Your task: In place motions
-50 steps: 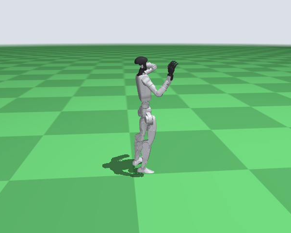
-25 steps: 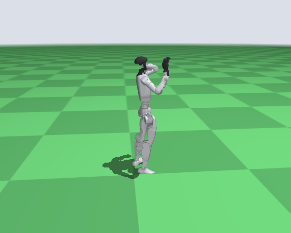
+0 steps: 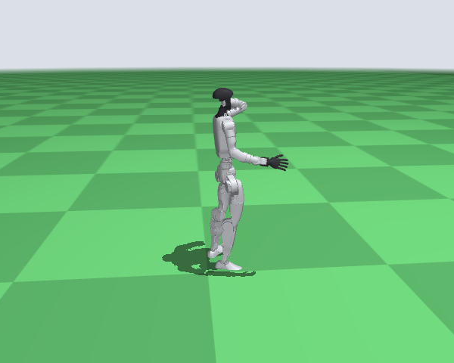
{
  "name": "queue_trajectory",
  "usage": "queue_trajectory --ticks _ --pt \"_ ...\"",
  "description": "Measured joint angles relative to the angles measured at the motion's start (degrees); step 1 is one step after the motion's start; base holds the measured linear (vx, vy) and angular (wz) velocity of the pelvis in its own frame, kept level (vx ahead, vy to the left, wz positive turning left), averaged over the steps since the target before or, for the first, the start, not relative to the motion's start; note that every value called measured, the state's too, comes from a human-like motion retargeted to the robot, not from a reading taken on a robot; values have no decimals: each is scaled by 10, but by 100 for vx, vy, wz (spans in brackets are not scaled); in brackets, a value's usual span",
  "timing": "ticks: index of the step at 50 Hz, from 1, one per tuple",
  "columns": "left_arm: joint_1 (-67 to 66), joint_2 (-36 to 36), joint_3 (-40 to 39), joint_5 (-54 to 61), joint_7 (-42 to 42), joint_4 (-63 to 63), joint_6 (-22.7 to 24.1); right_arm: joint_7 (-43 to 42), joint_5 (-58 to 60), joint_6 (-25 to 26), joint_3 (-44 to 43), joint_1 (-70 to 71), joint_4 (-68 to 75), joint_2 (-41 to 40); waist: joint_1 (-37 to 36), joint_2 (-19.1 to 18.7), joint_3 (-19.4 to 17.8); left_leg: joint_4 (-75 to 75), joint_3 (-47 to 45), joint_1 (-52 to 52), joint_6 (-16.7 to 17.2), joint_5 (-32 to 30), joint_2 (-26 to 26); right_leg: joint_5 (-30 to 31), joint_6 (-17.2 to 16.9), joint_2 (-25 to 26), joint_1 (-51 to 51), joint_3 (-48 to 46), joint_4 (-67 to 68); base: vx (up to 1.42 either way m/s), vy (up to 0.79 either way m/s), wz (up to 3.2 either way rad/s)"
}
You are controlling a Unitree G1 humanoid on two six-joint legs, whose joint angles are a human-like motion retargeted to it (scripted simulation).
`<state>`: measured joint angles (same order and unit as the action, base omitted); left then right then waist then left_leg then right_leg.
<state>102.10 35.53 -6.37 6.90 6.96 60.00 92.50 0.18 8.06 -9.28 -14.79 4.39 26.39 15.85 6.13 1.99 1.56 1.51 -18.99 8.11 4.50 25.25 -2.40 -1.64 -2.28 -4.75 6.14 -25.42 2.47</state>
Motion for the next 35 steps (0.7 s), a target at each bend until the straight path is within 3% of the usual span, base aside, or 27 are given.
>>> queue_trajectory --ticks 5,8,13,18,23,27,30,32,35 --pt "-18 -20 -17 1 0 0 0 60 224 65 61 -90 223 -13 -1 -6 -4 0 -1 5 1 0 -3 0 0 3 5 1 0 0 0 0" --pt "-28 -22 -28 2 0 0 0 77 298 111 75 -123 338 -50 1 -13 -4 -2 -1 6 1 -1 -5 0 -1 4 6 1 -1 0 0 0" --pt "-43 -18 -32 -5 8 0 0 28 249 141 37 -159 477 -119 7 -20 0 -3 5 3 0 -4 -5 0 -1 6 7 -4 -3 0 0 0" --pt "-45 12 17 -37 41 0 0 -29 148 131 -22 -157 541 -126 12 -40 -7 -1 6 -2 0 -7 -8 2 -1 6 5 -5 -2 -3 1 2" --pt "-12 91 158 -54 55 0 0 -58 66 112 -97 -119 538 -72 9 -56 8 0 0 -2 0 -6 -8 3 -1 5 4 -2 -3 -1 1 -1" --pt "85 107 303 -34 32 0 0 -53 22 97 -147 -62 487 -3 12 -64 34 -2 -5 -4 0 -5 -7 5 -2 4 -3 2 -4 0 0 0" --pt "210 91 439 -16 10 0 0 -40 12 93 -173 -15 427 65 4 -67 51 -5 -7 -9 -1 -5 -9 7 -2 7 -11 3 -4 1 2 -2" --pt "327 62 546 -15 2 0 0 -26 6 95 -180 25 378 96 -1 -46 56 -7 -9 -16 -1 -5 -11 7 -3 10 -19 5 -6 3 2 -5" --pt "491 -26 663 -17 -5 0 0 -20 -3 99 -169 94 294 130 4 -32 62 -8 -12 -25 -2 -4 -13 8 -4 13 -30 9 -6 0 0 0"
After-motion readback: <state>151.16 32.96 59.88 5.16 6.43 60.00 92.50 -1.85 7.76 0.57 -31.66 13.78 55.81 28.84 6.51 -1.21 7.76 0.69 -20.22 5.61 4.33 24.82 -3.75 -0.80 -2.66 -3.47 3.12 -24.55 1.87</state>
